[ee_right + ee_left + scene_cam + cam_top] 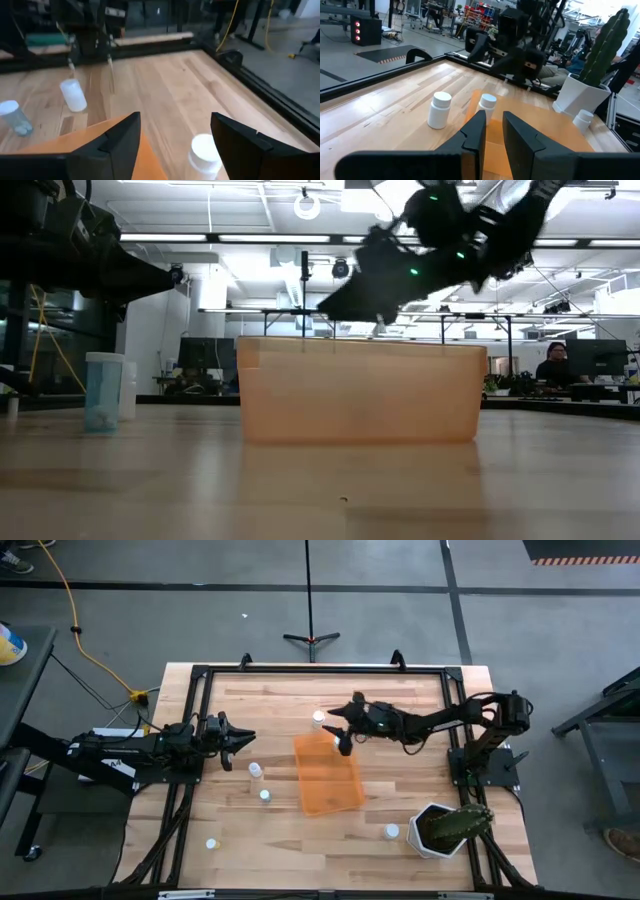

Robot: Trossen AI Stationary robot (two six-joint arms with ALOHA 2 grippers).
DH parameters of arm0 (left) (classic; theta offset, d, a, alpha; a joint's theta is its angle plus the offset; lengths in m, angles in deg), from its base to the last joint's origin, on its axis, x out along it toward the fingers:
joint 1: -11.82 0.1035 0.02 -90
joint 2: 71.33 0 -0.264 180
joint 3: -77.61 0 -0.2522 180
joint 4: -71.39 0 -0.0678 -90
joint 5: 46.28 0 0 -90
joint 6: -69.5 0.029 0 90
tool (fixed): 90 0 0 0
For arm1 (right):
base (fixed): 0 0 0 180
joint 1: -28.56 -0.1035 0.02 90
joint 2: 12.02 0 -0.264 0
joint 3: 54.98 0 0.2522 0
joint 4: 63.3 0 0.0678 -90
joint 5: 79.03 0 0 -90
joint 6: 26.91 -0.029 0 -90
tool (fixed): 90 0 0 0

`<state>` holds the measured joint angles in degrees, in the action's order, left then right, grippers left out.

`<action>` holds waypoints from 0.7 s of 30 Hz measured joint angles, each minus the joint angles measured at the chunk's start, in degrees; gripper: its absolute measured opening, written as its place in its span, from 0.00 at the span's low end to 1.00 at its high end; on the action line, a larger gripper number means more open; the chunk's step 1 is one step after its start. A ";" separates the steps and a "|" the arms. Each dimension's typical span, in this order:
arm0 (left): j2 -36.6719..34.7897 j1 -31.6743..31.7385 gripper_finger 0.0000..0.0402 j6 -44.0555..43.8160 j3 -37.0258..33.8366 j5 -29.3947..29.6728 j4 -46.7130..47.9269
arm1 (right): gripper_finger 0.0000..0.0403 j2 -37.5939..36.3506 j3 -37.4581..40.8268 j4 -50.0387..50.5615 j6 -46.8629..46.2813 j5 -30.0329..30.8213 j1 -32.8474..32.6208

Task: Pick and place pill bottles into a basket
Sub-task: Put the top large white pill bottle into the bin

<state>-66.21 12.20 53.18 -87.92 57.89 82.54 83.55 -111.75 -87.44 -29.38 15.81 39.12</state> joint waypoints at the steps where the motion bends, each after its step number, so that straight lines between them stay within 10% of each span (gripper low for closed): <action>1: 0.00 0.00 0.25 0.00 0.00 0.00 0.02 | 0.60 0.64 -2.17 3.40 0.01 0.00 0.18; 8: 0.02 0.00 0.25 0.00 -0.01 0.02 0.01 | 0.68 6.55 -14.52 22.24 -0.30 1.13 2.39; 21: 0.01 0.00 0.25 -0.01 0.00 -0.09 0.04 | 0.69 12.75 -17.41 23.52 -2.49 -2.90 6.20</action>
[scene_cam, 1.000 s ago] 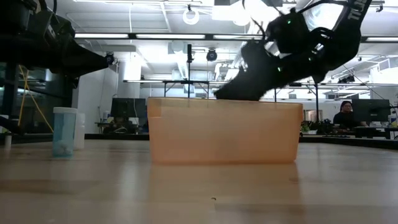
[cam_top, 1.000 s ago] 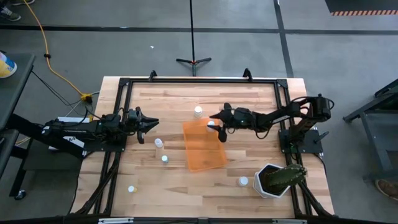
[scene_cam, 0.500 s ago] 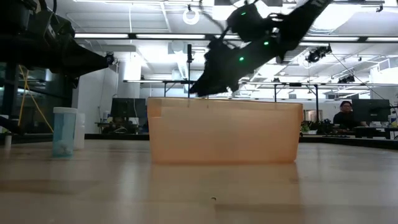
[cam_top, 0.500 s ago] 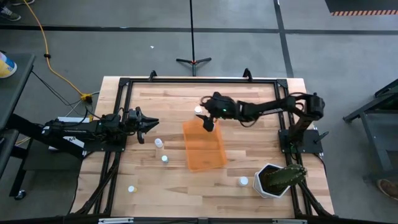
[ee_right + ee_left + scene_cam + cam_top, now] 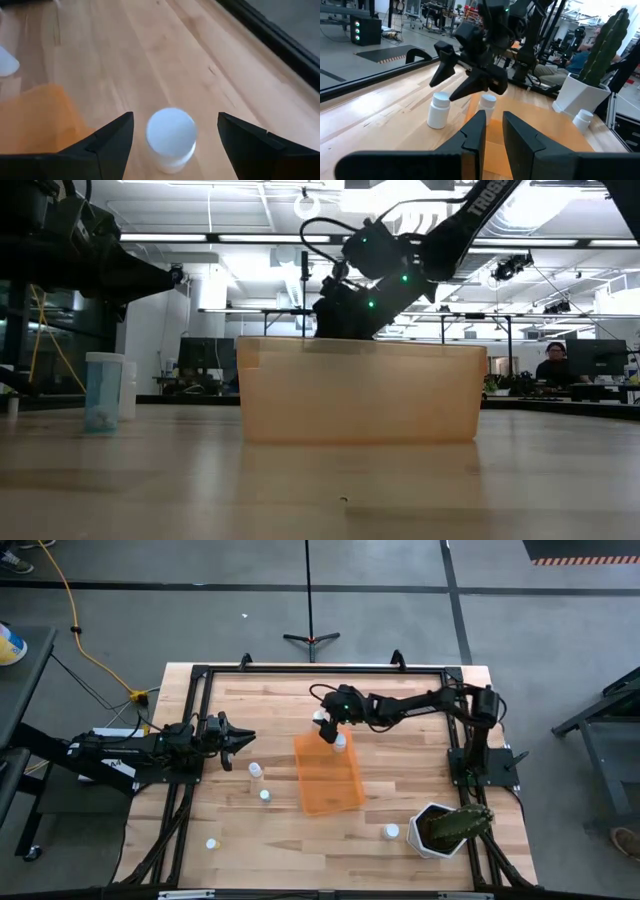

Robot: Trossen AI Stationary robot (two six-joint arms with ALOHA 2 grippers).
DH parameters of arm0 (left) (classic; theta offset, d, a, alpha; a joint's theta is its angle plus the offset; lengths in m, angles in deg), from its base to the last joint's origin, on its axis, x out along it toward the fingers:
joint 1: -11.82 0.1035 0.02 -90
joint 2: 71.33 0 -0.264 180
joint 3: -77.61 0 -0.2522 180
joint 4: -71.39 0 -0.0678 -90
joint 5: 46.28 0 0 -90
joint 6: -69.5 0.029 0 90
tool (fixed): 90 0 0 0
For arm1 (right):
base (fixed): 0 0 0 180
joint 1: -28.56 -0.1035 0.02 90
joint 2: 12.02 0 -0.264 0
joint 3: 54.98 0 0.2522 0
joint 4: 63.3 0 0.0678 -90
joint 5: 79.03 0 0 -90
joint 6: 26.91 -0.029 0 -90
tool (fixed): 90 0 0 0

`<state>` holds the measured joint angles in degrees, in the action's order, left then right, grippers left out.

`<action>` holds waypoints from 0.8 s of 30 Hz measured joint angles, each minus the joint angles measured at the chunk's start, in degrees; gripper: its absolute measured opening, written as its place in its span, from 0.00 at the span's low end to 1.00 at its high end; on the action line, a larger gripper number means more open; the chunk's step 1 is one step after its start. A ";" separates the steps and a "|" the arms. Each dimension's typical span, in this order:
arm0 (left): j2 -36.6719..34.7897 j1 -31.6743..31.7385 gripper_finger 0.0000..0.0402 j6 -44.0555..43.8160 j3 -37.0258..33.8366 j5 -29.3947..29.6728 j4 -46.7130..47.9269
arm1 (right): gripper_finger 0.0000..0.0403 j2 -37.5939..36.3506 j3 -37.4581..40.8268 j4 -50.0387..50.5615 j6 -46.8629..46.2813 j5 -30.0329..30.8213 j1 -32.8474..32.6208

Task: Pick and place pill bottles into a basket
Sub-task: Put the top large white pill bottle into the bin

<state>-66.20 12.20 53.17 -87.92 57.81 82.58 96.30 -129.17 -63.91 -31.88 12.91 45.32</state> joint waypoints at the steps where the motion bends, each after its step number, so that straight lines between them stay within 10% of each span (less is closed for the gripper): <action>1: 0.01 0.00 0.25 -0.01 0.00 0.02 0.00 | 0.69 0.27 0.00 -0.02 0.07 -0.89 0.10; 24: -0.01 -0.02 0.25 0.01 0.00 0.00 0.00 | 0.57 2.05 0.04 -0.46 3.31 -2.30 0.49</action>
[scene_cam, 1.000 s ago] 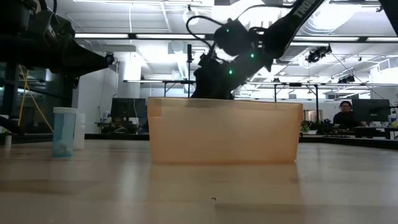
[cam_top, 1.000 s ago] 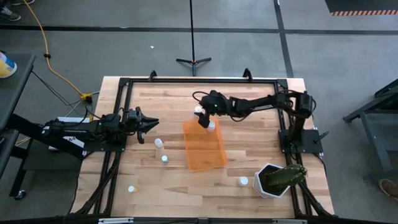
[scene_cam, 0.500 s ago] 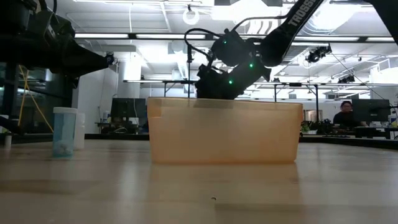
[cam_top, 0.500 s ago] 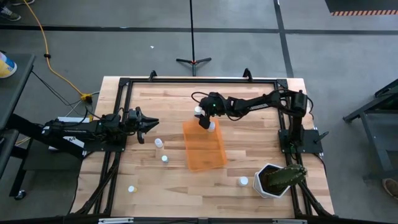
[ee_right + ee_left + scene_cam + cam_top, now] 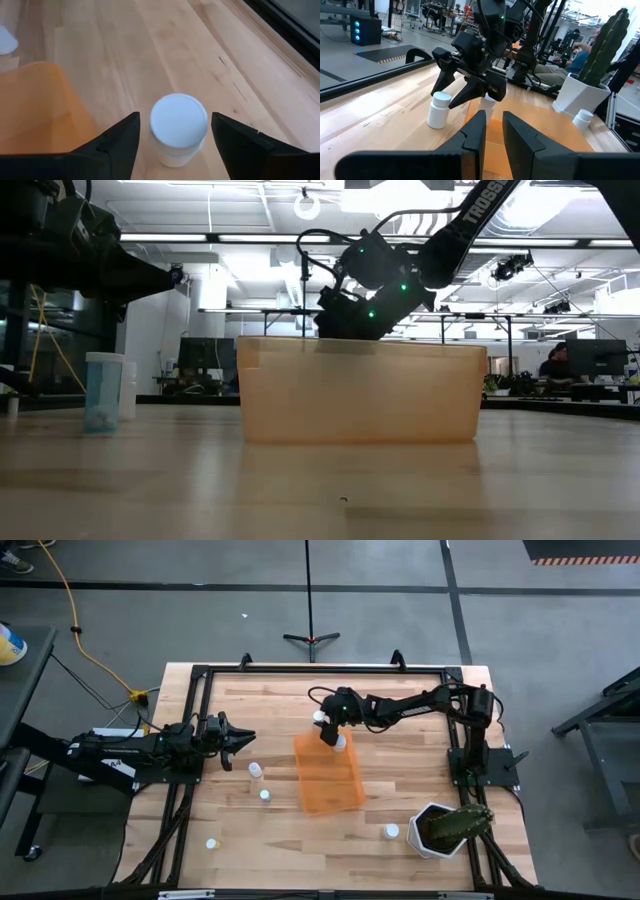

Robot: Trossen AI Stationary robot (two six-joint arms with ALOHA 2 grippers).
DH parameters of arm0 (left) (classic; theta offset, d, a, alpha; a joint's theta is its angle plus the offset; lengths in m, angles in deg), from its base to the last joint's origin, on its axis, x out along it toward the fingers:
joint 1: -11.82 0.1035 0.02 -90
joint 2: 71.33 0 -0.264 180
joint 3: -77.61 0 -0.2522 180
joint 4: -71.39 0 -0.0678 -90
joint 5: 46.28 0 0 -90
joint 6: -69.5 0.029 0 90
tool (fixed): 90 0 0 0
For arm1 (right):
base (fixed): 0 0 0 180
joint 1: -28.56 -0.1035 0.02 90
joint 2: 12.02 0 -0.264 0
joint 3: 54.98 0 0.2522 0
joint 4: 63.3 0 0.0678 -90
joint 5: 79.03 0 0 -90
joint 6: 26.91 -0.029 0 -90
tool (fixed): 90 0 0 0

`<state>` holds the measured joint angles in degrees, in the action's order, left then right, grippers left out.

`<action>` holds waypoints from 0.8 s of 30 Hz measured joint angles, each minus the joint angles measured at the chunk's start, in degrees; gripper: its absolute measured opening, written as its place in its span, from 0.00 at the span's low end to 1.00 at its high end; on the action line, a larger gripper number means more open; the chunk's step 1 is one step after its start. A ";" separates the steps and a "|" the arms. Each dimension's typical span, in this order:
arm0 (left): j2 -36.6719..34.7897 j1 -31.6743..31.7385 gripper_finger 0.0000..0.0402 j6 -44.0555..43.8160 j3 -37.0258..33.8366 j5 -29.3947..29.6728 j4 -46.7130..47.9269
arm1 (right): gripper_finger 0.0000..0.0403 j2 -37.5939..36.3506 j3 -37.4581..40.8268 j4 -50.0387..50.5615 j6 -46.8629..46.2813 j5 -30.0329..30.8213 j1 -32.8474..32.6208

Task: Pick and place pill bottles into a basket
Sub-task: Put the top large white pill bottle into the bin

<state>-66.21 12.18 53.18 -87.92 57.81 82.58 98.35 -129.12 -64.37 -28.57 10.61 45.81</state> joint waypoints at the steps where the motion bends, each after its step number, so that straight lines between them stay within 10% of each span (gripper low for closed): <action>1: 0.00 0.00 0.25 -0.02 -0.02 -0.02 0.02 | 0.56 0.00 0.00 0.00 0.31 -0.15 0.00; 24: 0.02 0.01 0.25 -0.01 -0.01 -0.07 0.01 | 0.41 0.00 0.04 -1.58 0.22 0.39 0.00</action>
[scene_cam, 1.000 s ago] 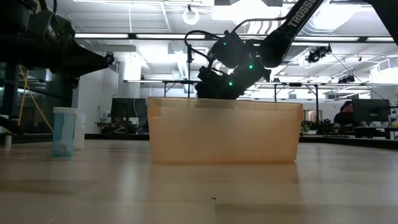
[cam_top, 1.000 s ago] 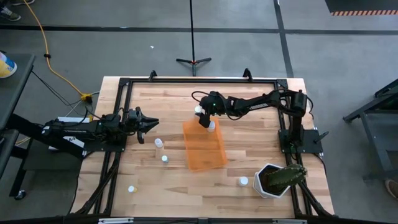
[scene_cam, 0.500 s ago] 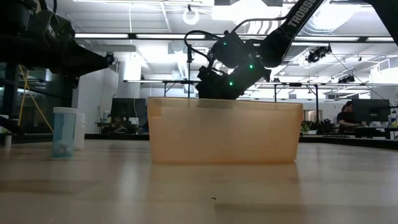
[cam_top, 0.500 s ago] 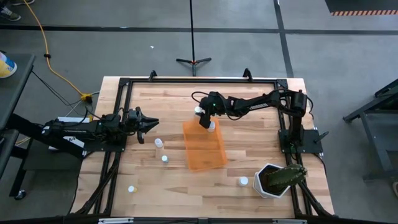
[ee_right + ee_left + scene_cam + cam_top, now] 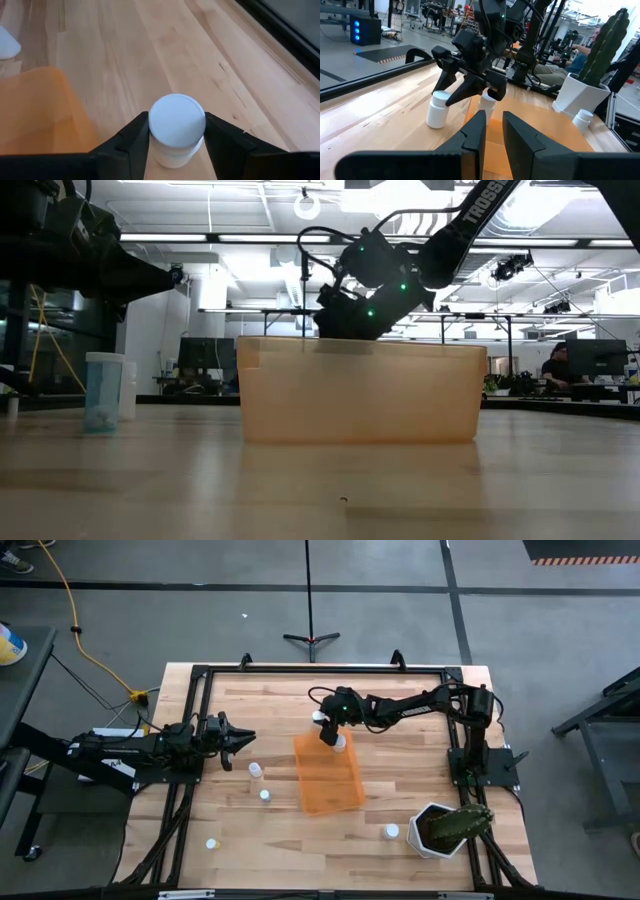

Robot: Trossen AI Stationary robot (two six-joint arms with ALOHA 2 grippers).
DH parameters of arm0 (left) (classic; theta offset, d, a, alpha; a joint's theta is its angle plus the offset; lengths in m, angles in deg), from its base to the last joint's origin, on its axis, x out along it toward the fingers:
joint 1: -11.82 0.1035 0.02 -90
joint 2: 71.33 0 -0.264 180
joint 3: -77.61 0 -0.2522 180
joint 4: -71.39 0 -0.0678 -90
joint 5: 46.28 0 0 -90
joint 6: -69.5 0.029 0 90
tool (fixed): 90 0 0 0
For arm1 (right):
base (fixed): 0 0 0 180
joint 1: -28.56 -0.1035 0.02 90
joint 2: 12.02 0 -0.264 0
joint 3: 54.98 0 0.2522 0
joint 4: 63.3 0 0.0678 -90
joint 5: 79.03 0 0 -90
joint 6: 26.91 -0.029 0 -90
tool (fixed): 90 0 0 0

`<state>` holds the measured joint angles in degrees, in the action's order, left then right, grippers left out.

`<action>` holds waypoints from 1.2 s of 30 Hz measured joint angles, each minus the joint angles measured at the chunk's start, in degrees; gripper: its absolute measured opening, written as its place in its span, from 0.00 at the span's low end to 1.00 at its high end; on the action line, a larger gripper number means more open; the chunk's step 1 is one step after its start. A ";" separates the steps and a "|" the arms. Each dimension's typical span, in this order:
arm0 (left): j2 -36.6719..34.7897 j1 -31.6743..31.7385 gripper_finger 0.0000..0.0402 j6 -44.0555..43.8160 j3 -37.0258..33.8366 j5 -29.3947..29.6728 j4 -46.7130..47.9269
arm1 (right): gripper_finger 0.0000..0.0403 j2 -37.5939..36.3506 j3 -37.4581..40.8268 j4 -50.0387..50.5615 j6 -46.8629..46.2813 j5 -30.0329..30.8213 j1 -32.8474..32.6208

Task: Pick and place pill bottles into a basket
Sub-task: Put the top large white pill bottle into the bin

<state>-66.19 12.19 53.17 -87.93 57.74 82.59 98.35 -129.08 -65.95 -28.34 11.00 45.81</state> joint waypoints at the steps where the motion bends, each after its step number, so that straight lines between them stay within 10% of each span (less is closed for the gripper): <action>1: 0.00 0.01 0.25 -0.01 0.01 0.00 -0.01 | 0.41 0.00 0.00 -0.36 -0.01 -0.04 0.00; 18: -0.02 0.01 0.25 -0.01 -0.01 0.00 -0.01 | 0.40 -0.44 -15.80 15.31 2.44 -14.09 -3.45; 36: -0.02 0.00 0.25 -0.01 0.01 0.57 -0.14 | 0.39 -0.59 -14.06 22.36 0.12 -8.65 -8.52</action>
<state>-66.21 12.19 53.16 -87.92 58.31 82.45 97.76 -143.13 -43.59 -28.23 2.35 37.29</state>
